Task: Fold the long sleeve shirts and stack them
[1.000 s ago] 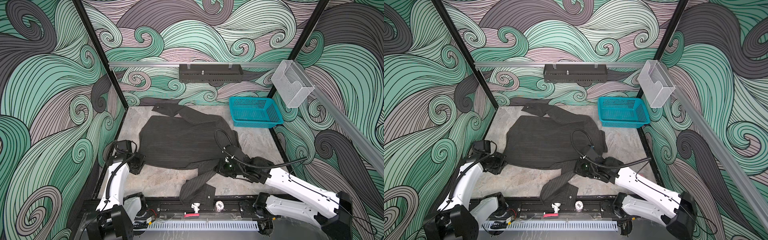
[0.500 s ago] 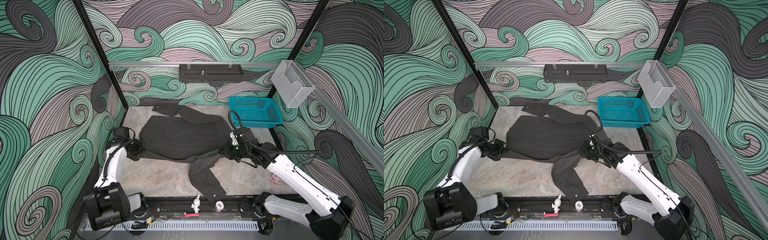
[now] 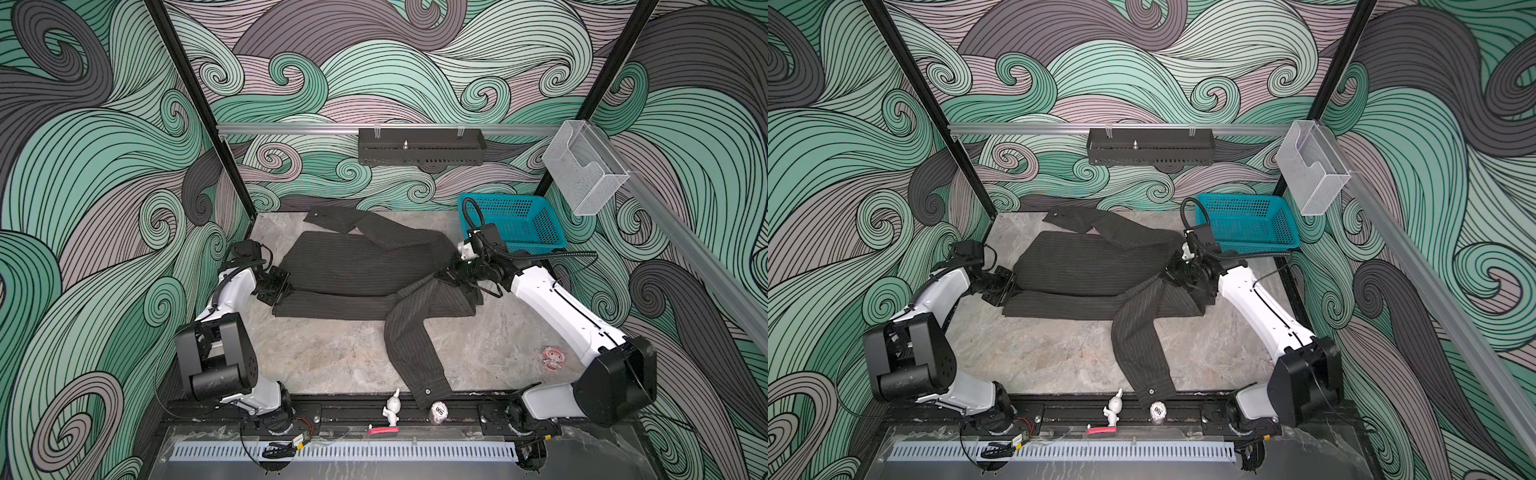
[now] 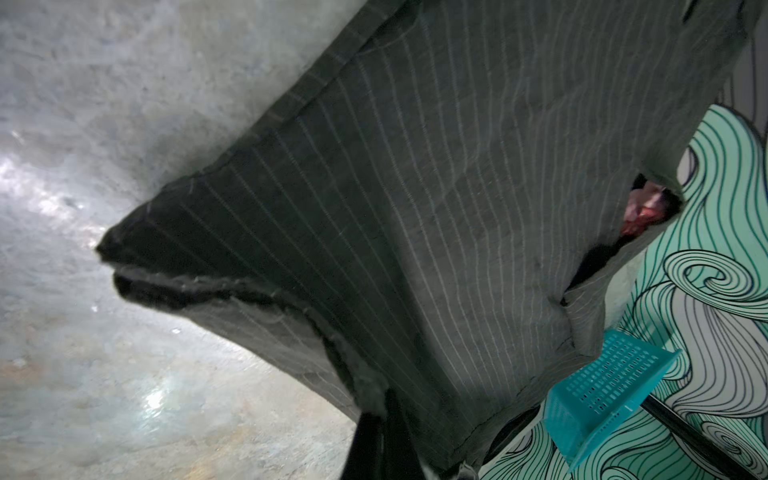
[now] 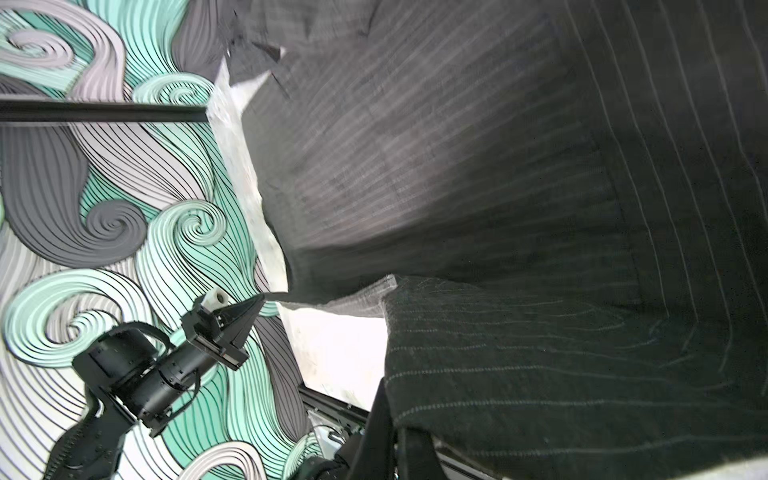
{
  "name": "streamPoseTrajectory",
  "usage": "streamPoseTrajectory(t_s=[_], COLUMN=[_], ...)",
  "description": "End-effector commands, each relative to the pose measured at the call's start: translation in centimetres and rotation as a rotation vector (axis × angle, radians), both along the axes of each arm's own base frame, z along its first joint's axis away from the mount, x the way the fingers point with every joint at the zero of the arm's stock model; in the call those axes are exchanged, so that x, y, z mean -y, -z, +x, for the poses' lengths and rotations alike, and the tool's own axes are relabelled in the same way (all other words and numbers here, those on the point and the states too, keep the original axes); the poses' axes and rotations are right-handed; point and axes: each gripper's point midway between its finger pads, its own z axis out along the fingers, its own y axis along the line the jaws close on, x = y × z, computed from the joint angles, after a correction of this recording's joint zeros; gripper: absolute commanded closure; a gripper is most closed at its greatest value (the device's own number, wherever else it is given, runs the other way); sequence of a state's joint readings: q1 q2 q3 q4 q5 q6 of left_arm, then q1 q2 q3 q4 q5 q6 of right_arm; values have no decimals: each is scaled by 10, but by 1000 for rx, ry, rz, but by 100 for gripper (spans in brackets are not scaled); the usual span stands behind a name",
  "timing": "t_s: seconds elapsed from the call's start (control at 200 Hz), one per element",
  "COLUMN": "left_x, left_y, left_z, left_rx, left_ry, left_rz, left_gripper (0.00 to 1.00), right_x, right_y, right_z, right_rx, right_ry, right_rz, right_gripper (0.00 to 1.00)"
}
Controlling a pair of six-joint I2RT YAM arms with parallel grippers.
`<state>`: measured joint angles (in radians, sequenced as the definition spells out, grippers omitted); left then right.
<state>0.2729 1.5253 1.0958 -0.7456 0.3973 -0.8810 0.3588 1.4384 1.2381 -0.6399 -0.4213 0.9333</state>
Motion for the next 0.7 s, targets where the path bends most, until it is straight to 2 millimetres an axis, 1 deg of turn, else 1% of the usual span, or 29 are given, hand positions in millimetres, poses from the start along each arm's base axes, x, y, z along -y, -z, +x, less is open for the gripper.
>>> streamPoseTrajectory(t_s=[0.0, 0.075, 0.195, 0.32, 0.455, 0.58, 0.595, 0.695], left_x=[-7, -9, -12, -13, -13, -16, -16, -18], left_y=[-3, 3, 20, 38, 53, 58, 57, 57], left_z=[12, 19, 29, 39, 46, 48, 49, 49], left_rx=[-2, -21, -63, -108, -142, -153, -152, -158], left_ry=[-3, 1, 10, 20, 18, 3, 2, 0], left_rz=[12, 12, 16, 1, -16, -7, -4, 6], left_gripper=[100, 100, 100, 100, 100, 100, 99, 96], right_x=[1, 3, -1, -3, 4, 8, 9, 14], right_y=[-11, -2, 20, 43, 69, 93, 96, 107], right_z=[23, 38, 59, 74, 88, 96, 97, 106], right_rx=[54, 43, 5, -21, -54, -84, -86, -88], right_ry=[-12, 1, -3, 3, 24, 26, 27, 29], right_rz=[25, 28, 26, 18, -8, -45, -51, -74], right_gripper=[100, 100, 100, 100, 100, 100, 100, 98])
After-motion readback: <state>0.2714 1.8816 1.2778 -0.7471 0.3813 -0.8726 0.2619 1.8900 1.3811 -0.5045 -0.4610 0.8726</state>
